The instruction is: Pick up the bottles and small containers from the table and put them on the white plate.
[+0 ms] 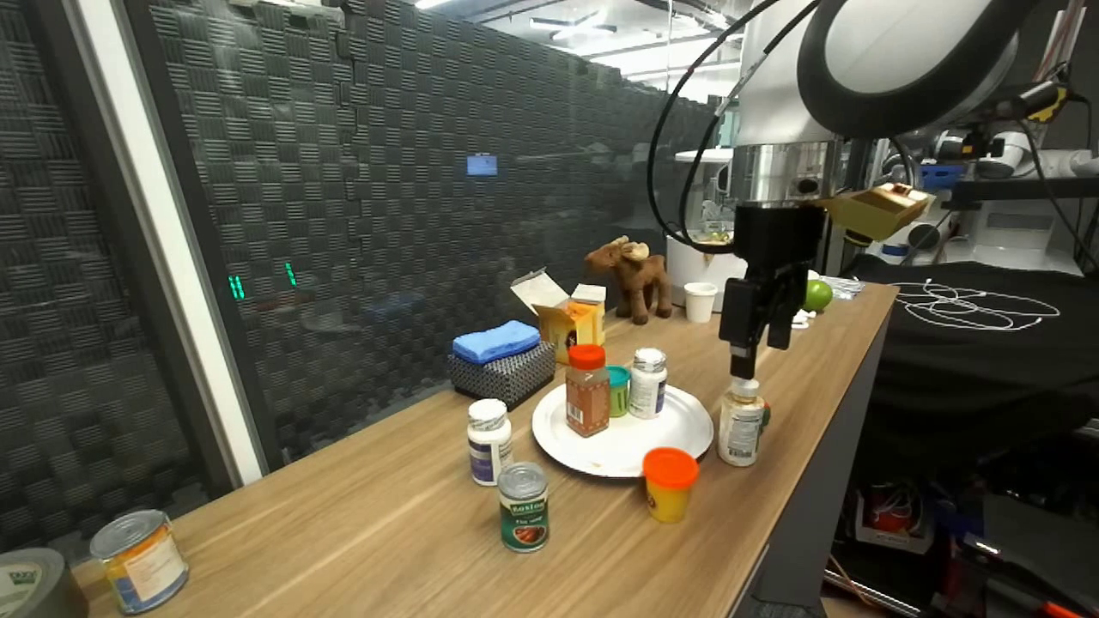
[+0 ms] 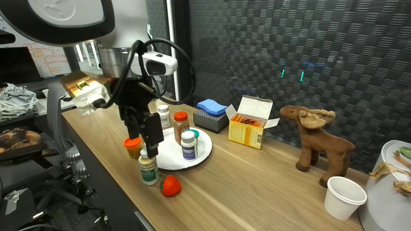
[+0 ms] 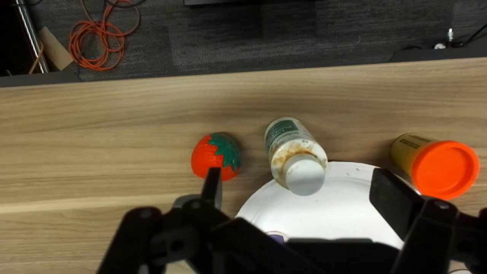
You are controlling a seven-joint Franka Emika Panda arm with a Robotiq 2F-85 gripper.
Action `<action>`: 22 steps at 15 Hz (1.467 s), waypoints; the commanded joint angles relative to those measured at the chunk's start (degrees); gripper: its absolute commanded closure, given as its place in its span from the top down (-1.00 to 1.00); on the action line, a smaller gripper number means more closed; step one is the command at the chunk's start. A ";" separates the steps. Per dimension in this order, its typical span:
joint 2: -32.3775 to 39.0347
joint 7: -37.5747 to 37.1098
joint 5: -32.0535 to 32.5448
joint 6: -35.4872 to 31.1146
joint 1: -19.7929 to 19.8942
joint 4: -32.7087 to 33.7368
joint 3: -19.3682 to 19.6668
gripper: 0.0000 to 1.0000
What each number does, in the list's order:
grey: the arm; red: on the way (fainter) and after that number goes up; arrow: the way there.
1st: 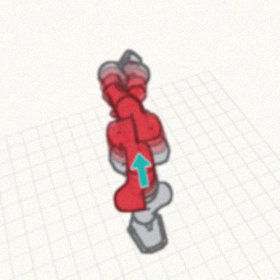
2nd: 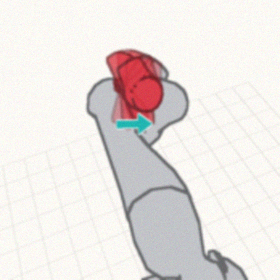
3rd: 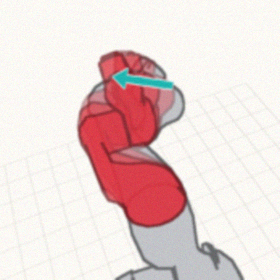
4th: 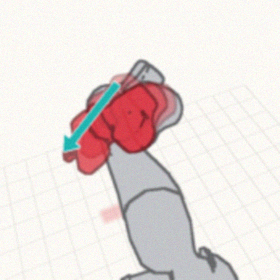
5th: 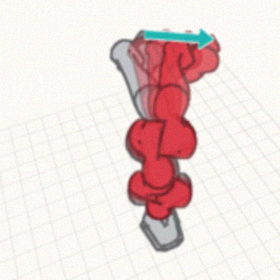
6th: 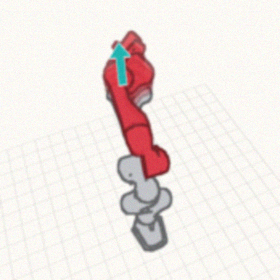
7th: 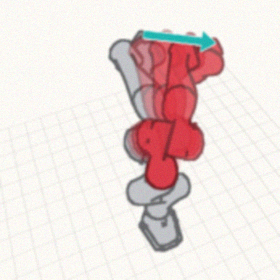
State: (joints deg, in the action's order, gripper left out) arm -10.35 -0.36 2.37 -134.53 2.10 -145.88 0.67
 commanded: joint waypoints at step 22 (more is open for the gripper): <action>3.03 -3.98 0.66 -4.61 -0.74 -0.52 -1.19 -0.47</action>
State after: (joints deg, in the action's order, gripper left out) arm -6.92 -3.84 3.39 -138.31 1.79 -146.80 -0.73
